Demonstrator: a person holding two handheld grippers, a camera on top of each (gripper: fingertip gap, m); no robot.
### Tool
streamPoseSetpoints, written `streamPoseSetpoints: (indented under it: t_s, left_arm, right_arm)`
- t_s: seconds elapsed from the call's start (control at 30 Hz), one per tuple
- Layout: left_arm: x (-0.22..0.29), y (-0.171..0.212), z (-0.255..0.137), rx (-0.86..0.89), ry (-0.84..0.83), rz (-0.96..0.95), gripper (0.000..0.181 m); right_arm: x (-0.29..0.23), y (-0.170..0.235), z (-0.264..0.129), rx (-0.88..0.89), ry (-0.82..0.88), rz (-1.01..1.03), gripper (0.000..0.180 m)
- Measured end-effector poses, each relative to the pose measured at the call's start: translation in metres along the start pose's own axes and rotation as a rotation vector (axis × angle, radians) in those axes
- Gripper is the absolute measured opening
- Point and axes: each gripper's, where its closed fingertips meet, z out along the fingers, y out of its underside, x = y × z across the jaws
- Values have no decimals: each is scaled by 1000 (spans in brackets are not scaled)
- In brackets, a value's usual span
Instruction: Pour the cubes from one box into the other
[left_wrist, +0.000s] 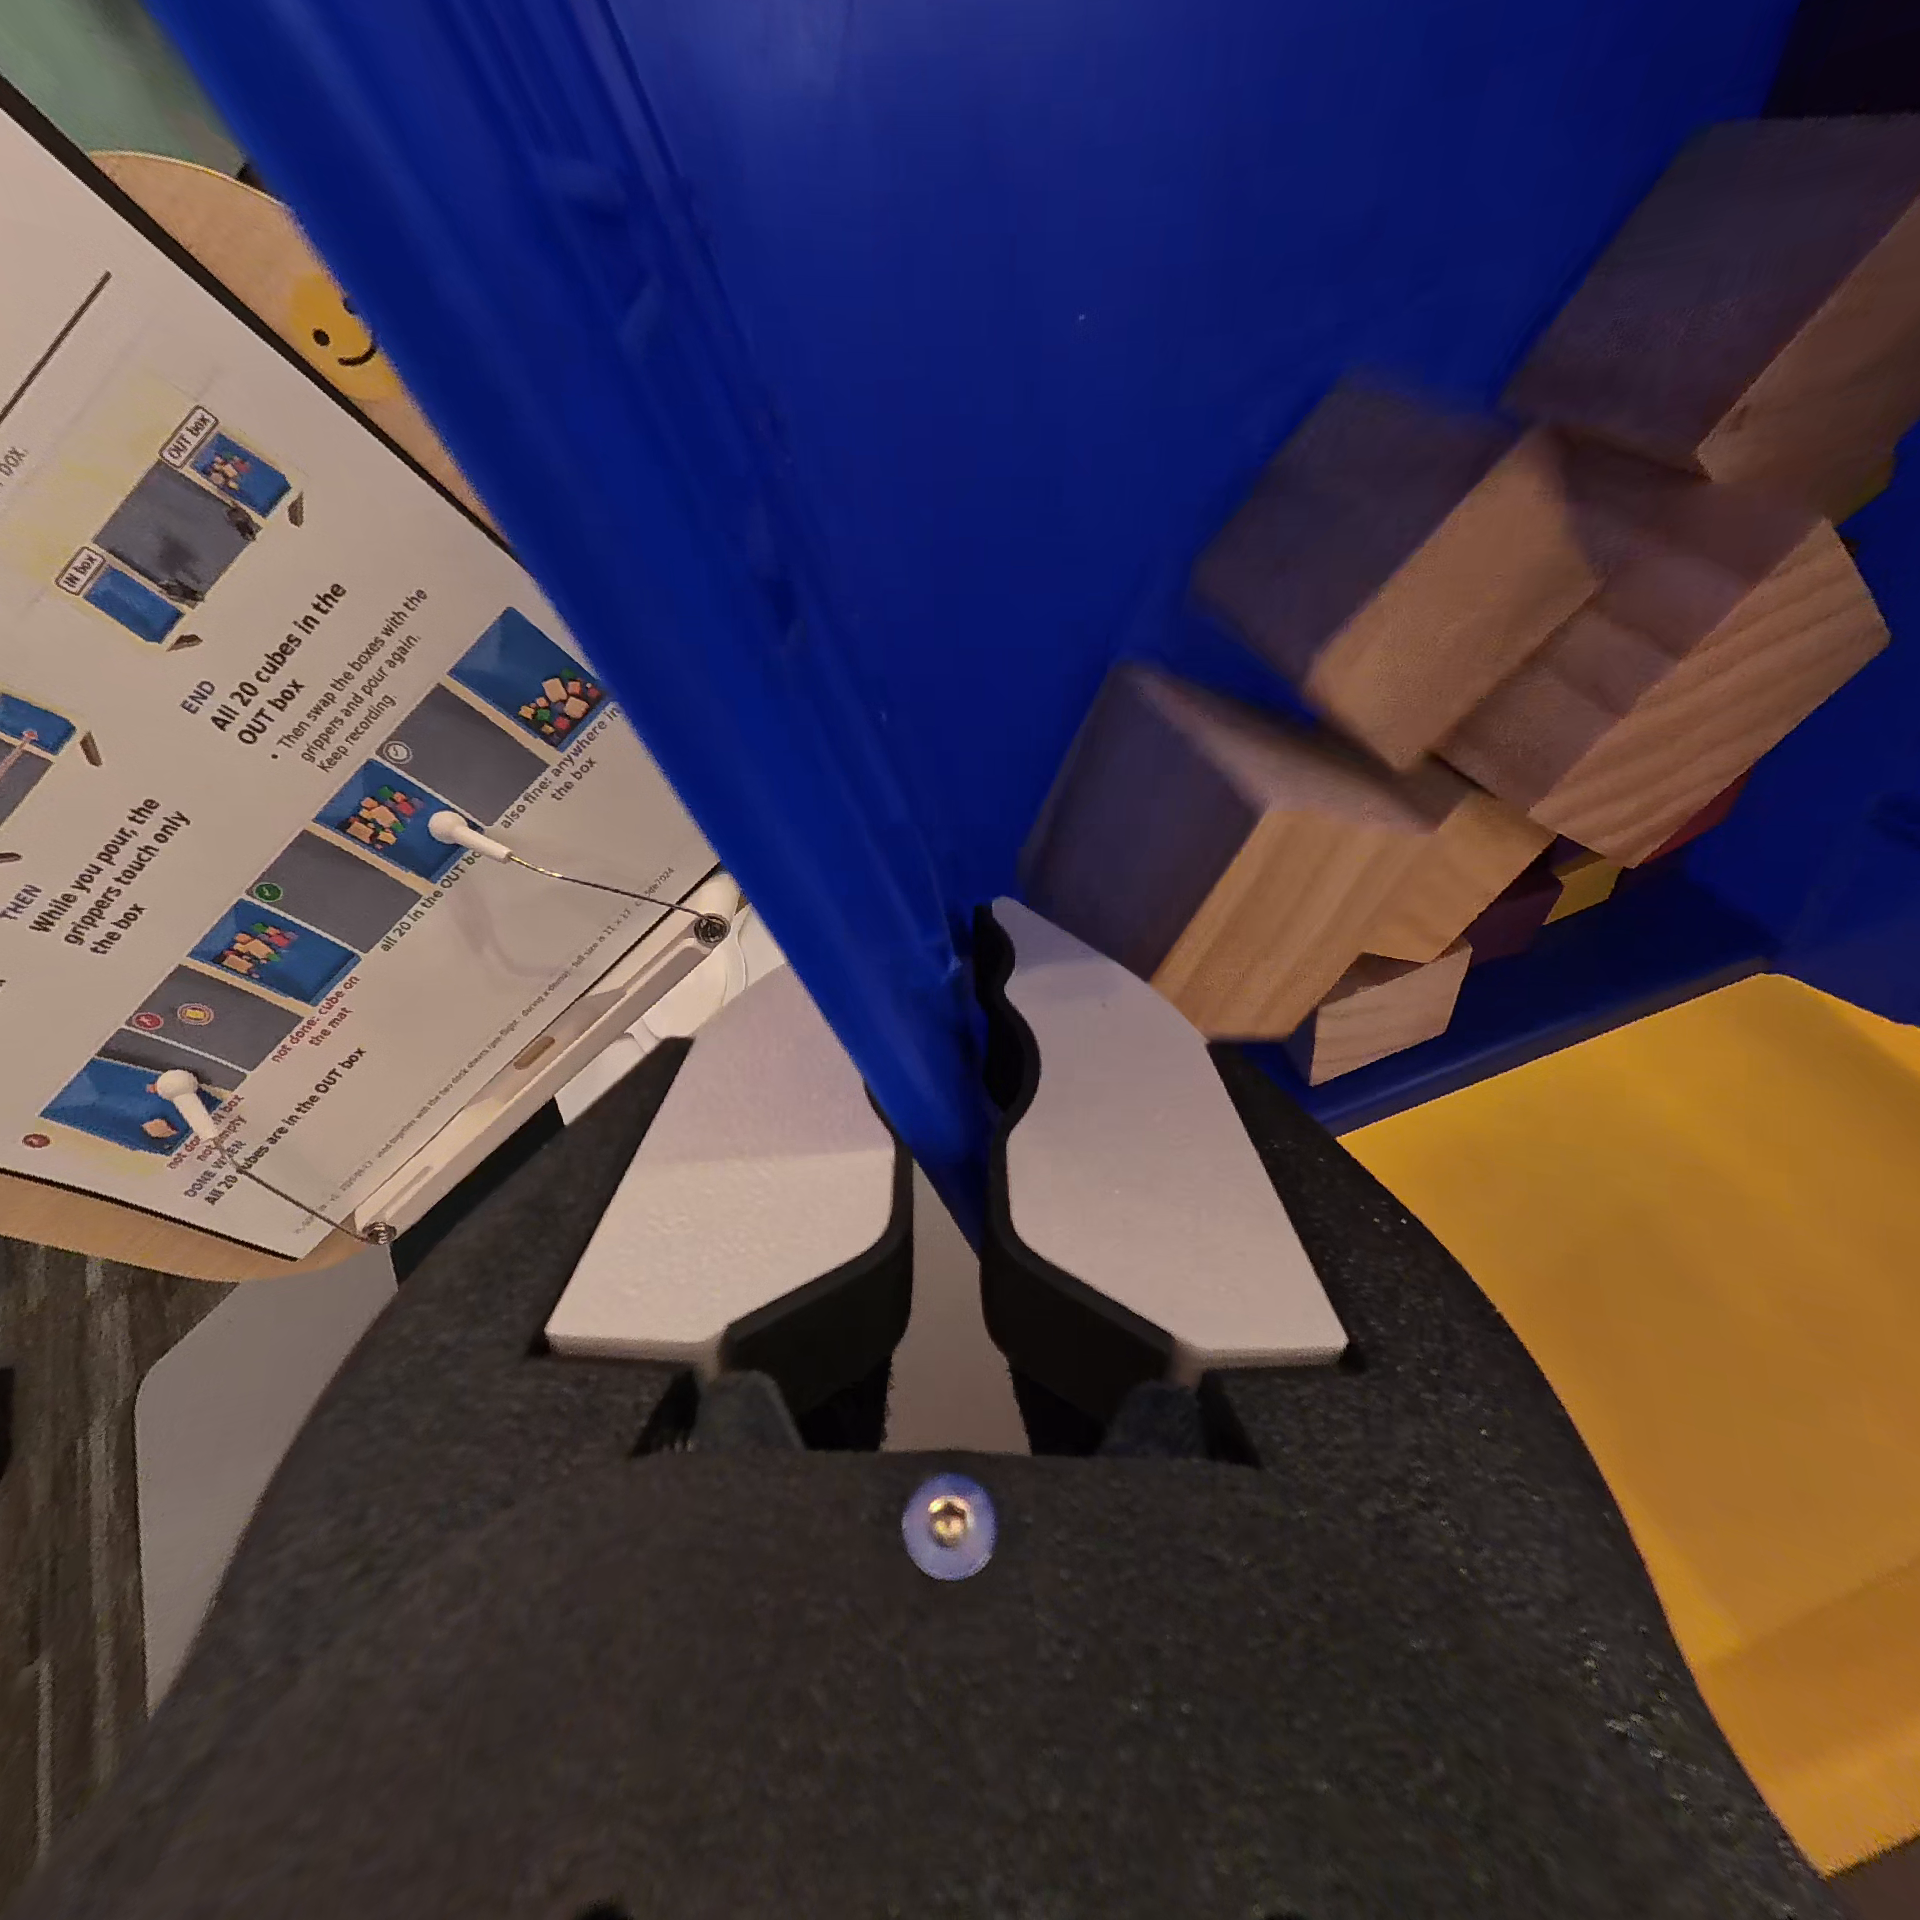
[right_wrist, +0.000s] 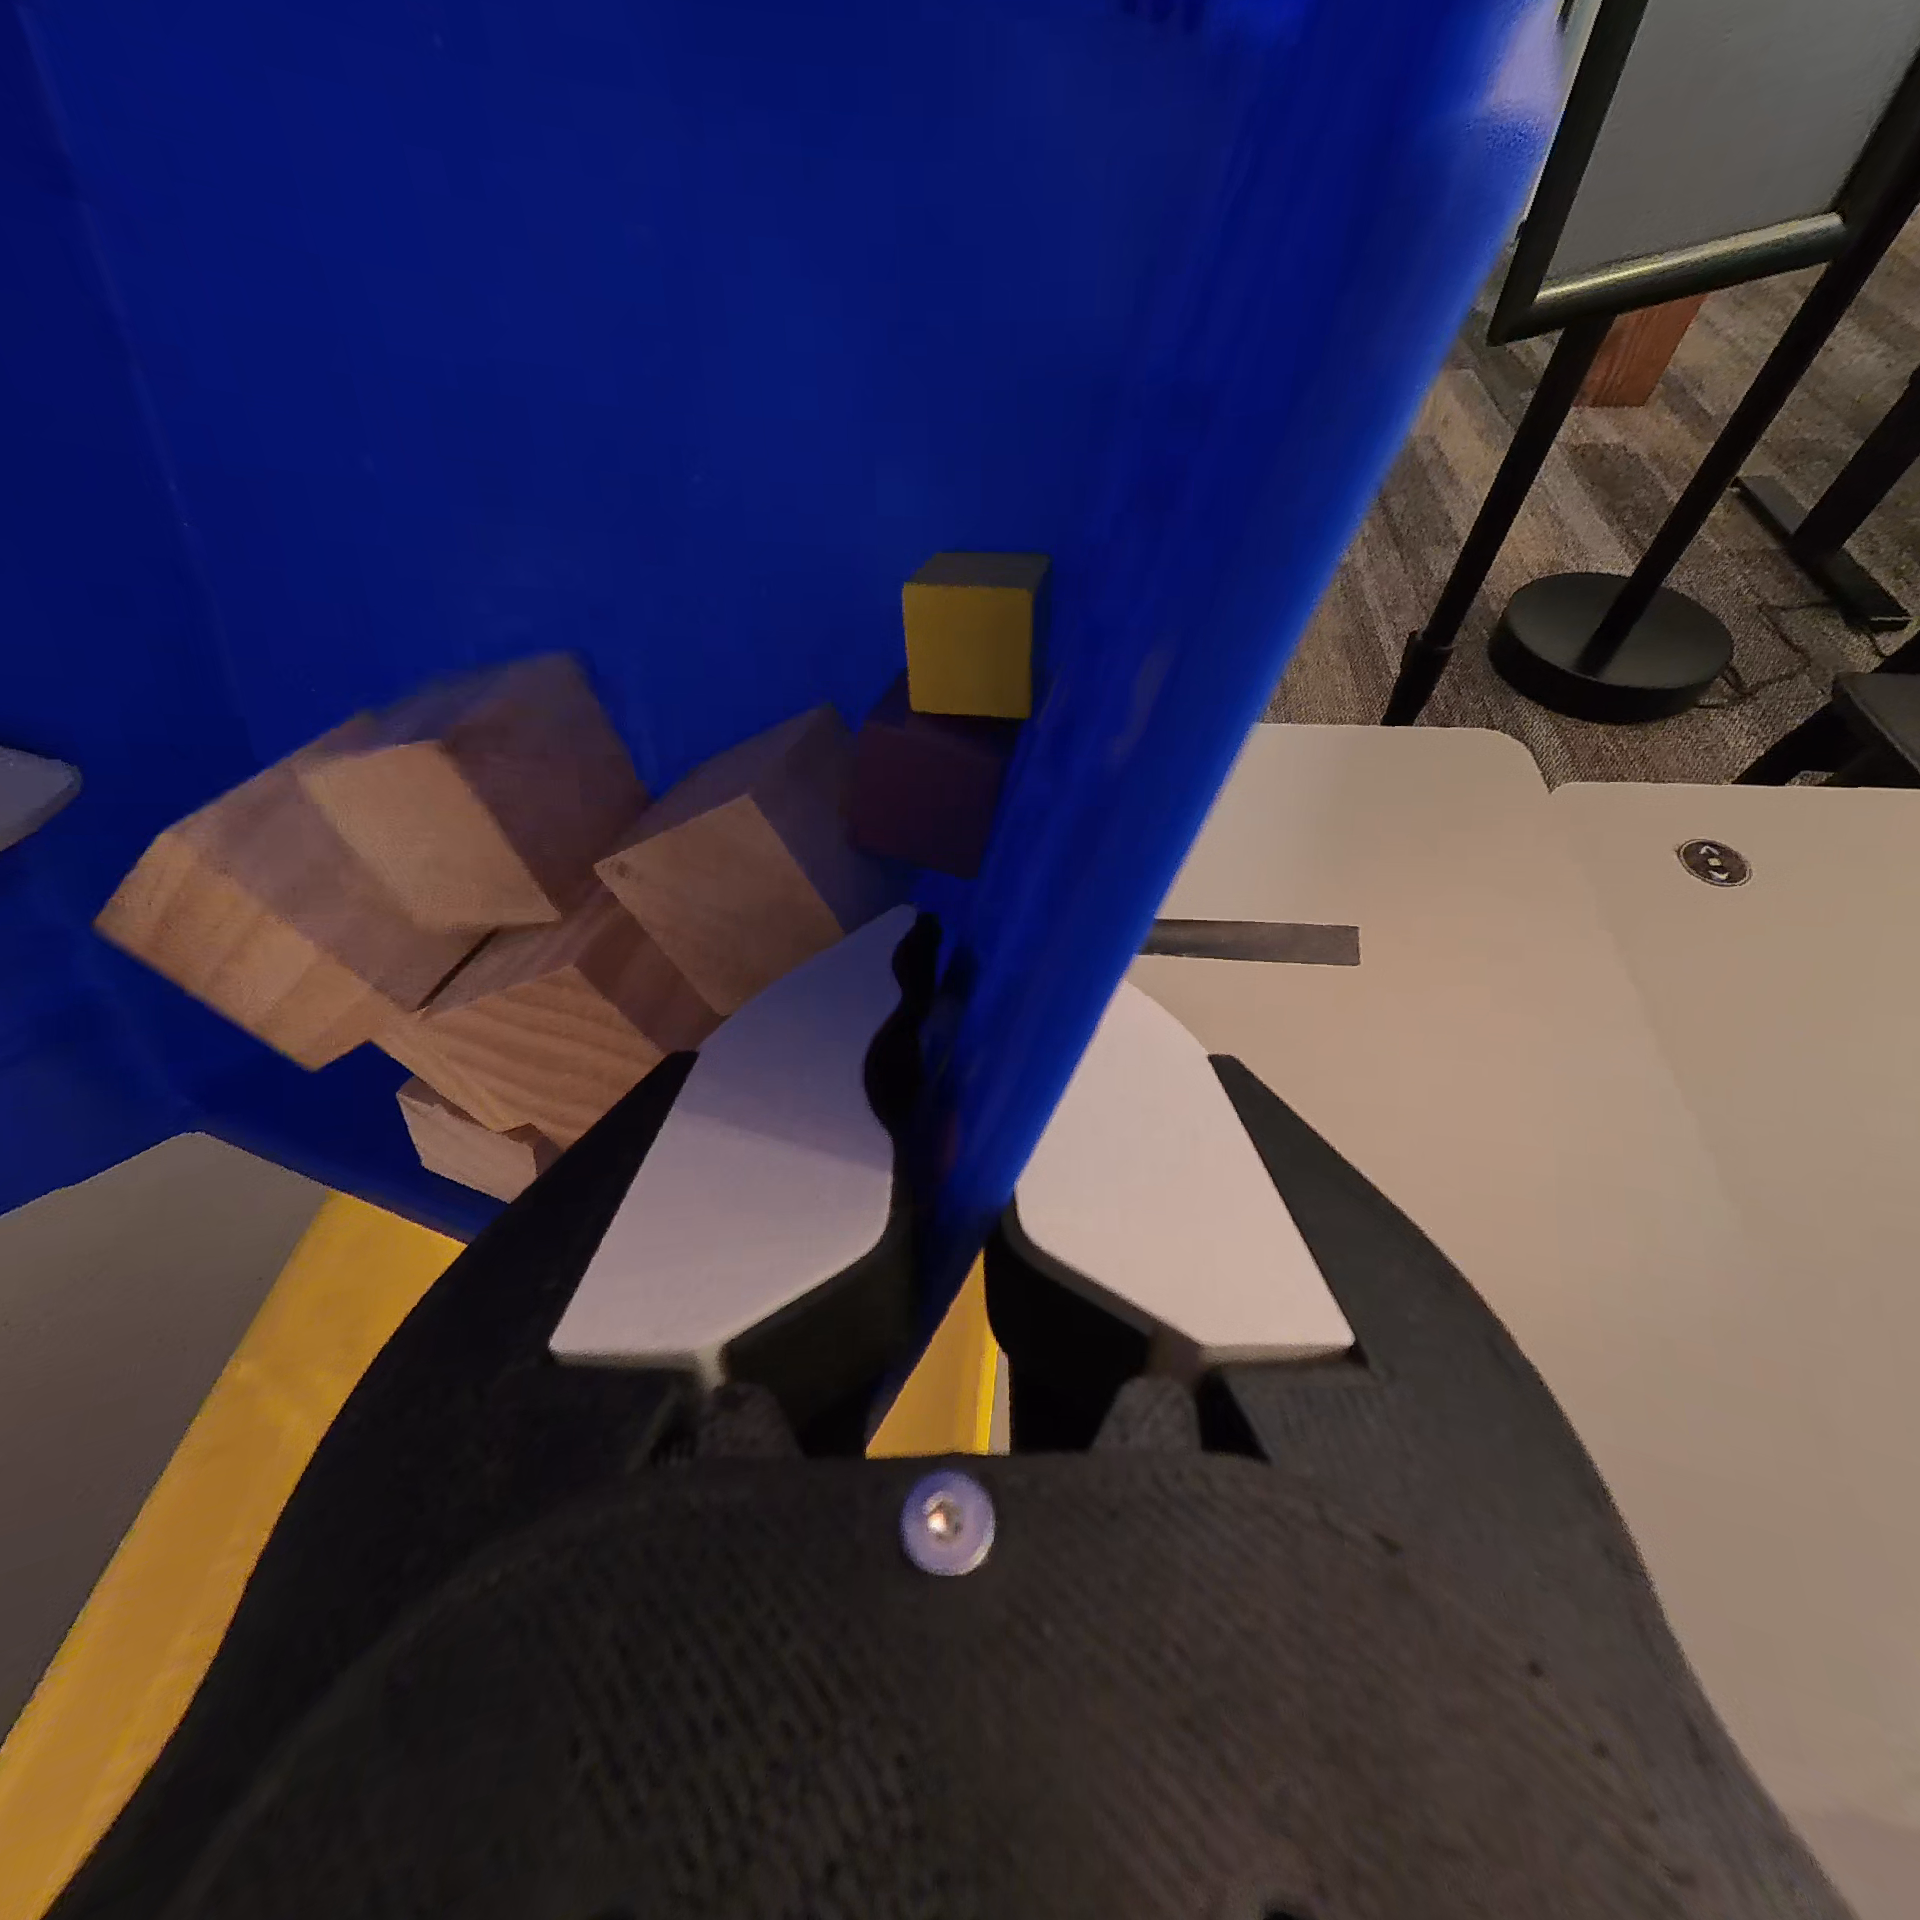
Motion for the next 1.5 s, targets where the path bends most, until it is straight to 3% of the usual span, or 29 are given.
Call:
streamPoseSetpoints:
  t_s: [0.87, 1.5]
  left_arm:
    - [1, -24, -17, 224, -106, 49, 8]
    - [8, -23, -16, 237, -78, 24, 11]
  right_arm:
    - [9, -18, -12, 147, -3, 14, 7]
    - [14, -32, -21, 287, 46, -63, 4]
